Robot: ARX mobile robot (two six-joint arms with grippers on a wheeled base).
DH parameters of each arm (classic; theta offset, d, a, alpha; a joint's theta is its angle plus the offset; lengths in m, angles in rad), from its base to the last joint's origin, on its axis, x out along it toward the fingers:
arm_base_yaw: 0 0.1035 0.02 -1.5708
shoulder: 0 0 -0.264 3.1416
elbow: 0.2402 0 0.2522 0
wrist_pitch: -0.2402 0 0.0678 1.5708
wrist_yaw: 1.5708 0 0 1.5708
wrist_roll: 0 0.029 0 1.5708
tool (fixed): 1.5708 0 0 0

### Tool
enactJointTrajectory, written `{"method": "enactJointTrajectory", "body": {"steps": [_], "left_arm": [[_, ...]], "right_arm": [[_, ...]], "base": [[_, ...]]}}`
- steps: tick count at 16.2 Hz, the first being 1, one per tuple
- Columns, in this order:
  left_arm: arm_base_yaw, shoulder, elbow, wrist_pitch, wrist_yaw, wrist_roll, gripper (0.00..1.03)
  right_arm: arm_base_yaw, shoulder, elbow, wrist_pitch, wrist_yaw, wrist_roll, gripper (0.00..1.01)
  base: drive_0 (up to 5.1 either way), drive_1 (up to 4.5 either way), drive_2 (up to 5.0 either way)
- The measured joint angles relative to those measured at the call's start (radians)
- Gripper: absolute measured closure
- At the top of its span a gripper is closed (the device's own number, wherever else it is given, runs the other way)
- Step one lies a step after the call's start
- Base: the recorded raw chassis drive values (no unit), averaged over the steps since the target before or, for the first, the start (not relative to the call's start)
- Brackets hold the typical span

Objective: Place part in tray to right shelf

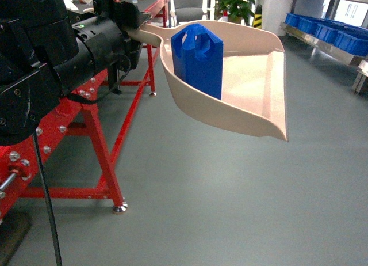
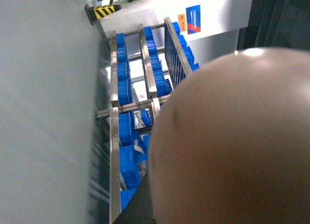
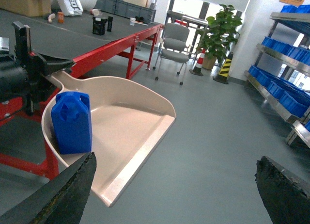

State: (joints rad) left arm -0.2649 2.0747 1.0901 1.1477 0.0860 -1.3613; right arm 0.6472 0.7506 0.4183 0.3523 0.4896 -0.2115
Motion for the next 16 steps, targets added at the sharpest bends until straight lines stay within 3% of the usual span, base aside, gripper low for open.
{"method": "enactJointTrajectory", "body": {"steps": [16], "left_arm": [[0.000, 0.000, 0.000, 0.001, 0.000, 0.000, 0.89]], "right_arm": [[0.000, -0.001, 0.001, 0.001, -0.001, 0.000, 0.03]], "base": [[5.1, -2.29, -2.3]]}}
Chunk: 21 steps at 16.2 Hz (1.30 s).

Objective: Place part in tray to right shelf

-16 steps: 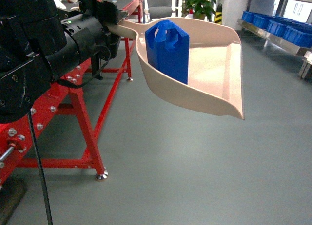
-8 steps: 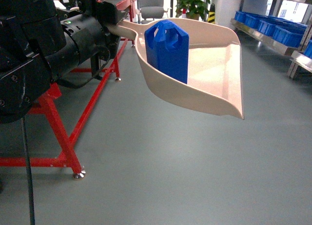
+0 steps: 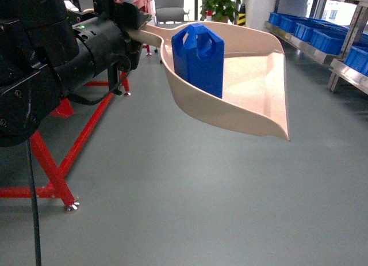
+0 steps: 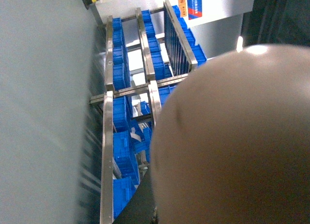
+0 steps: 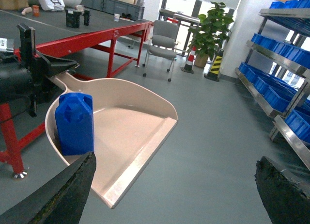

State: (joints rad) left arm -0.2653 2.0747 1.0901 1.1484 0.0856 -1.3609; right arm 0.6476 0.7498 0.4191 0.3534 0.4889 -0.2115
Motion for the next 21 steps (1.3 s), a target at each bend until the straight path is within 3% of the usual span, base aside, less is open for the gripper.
{"method": "enactJointTrajectory", "body": {"steps": [3, 10, 21], "left_arm": [[-0.019, 0.000, 0.000, 0.002, 0.011, -0.001, 0.89], [0.000, 0.000, 0.000, 0.004, 0.000, 0.000, 0.89], [0.001, 0.000, 0.000, 0.000, 0.000, 0.000, 0.89]], "right_arm": [[-0.006, -0.005, 0.000, -0.001, 0.003, 0.000, 0.03], [-0.006, -0.001, 0.000, 0.000, 0.002, -0.003, 0.03], [-0.006, 0.001, 0.000, -0.002, 0.001, -0.003, 0.03]], "base": [[5.1, -2.29, -2.3], [5.1, -2.29, -2.3], [0.0, 4.29, -4.2]]}}
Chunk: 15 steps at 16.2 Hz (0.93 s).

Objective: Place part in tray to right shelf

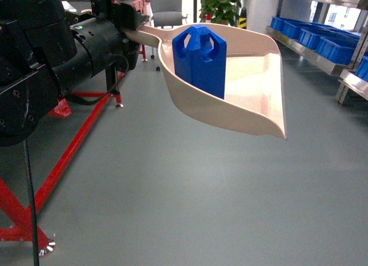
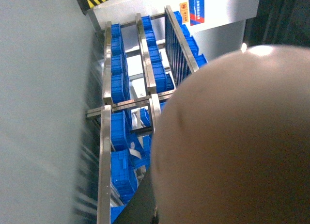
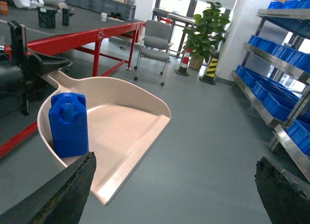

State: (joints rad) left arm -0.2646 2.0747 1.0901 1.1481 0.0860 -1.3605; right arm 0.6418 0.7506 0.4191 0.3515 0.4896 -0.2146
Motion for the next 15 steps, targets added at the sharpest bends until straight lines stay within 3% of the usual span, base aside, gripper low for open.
{"method": "enactJointTrajectory", "body": {"steps": [15], "left_arm": [[0.000, 0.000, 0.000, 0.000, -0.002, 0.000, 0.89]], "right_arm": [[0.000, 0.000, 0.000, -0.001, -0.002, 0.000, 0.03]], "base": [[0.1, 4.38, -4.1]]}}
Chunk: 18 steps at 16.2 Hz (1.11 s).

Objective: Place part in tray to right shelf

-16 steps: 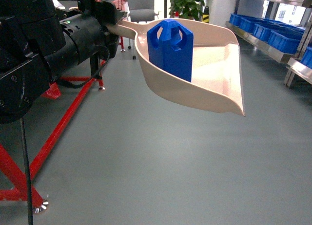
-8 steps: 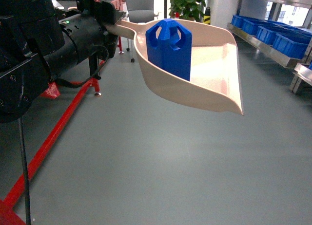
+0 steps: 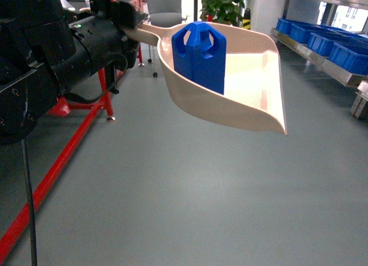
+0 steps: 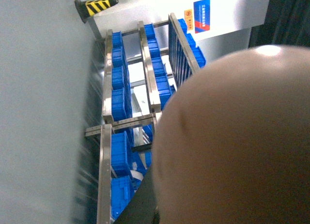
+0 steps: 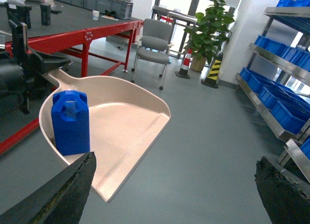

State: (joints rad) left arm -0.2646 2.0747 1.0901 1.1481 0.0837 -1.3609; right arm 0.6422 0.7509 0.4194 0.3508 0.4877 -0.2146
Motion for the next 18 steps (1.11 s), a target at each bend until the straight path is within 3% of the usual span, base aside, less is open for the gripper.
{"method": "enactJointTrajectory", "body": {"steps": [18], "left_arm": [[0.000, 0.000, 0.000, -0.002, 0.002, 0.000, 0.89]], "right_arm": [[-0.001, 0.000, 0.000, 0.002, 0.001, 0.000, 0.03]], "base": [[0.0, 4.20, -4.3]]}}
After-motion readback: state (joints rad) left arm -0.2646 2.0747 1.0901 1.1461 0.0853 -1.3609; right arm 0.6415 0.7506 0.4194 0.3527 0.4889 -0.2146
